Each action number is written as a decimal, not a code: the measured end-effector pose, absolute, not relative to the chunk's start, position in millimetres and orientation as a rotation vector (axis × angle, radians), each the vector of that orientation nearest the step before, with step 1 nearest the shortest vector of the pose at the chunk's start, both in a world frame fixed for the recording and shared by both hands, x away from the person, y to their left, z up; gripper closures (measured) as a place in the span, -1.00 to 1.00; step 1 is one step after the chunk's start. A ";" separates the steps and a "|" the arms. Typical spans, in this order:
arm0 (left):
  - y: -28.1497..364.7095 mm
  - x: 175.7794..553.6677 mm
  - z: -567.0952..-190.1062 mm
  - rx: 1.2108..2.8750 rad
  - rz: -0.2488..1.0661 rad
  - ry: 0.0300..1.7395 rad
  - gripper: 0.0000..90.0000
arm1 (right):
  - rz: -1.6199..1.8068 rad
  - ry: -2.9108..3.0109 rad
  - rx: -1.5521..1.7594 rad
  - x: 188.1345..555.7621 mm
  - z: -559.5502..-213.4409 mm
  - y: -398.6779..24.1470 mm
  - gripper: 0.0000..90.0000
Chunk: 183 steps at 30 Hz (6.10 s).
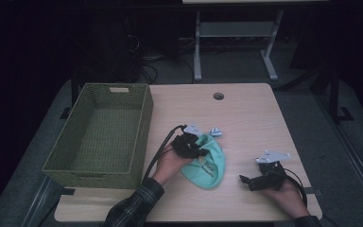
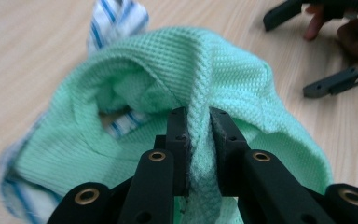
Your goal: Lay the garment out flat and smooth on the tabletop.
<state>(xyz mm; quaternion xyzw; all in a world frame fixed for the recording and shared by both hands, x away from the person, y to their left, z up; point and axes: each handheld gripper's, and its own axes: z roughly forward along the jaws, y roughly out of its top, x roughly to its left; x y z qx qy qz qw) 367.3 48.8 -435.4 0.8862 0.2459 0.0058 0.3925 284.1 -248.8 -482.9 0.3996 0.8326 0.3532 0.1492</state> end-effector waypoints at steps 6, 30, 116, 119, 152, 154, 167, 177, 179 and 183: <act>43.9 365.4 -448.4 2.324 0.017 0.602 0.62 | 1.015 2.395 1.155 283.9 -482.9 -248.6 -0.94; 75.0 330.3 -407.1 2.292 0.144 0.602 0.09 | 1.015 2.395 1.156 283.9 -482.8 -248.6 -0.94; 74.4 315.9 -452.9 2.479 0.047 0.617 0.99 | 1.117 2.504 1.002 373.3 -461.4 -184.4 0.99; 74.2 315.8 -453.0 2.479 0.048 0.618 0.99 | 1.113 2.478 1.010 373.1 -456.6 -191.3 0.99; 73.2 314.5 -452.7 2.483 0.064 0.618 0.99 | 1.057 2.296 1.222 373.5 -442.3 -273.5 0.79; 73.3 314.6 -452.7 2.484 0.063 0.617 0.99 | 1.067 2.290 1.212 372.6 -437.4 -274.4 0.72; 73.4 315.2 -452.3 2.490 0.062 0.619 0.99 | 1.157 2.352 1.124 379.6 -409.0 -256.4 0.64; 73.7 315.6 -452.8 2.482 0.060 0.621 0.99 | 1.140 2.442 1.051 401.5 -403.7 -220.6 0.68; 73.8 315.7 -452.8 2.483 0.060 0.620 0.99 | 1.124 2.459 1.045 405.7 -405.1 -215.4 0.69; 73.7 315.6 -452.7 2.484 0.061 0.618 0.99 | 1.106 2.493 1.039 412.6 -410.6 -206.3 0.75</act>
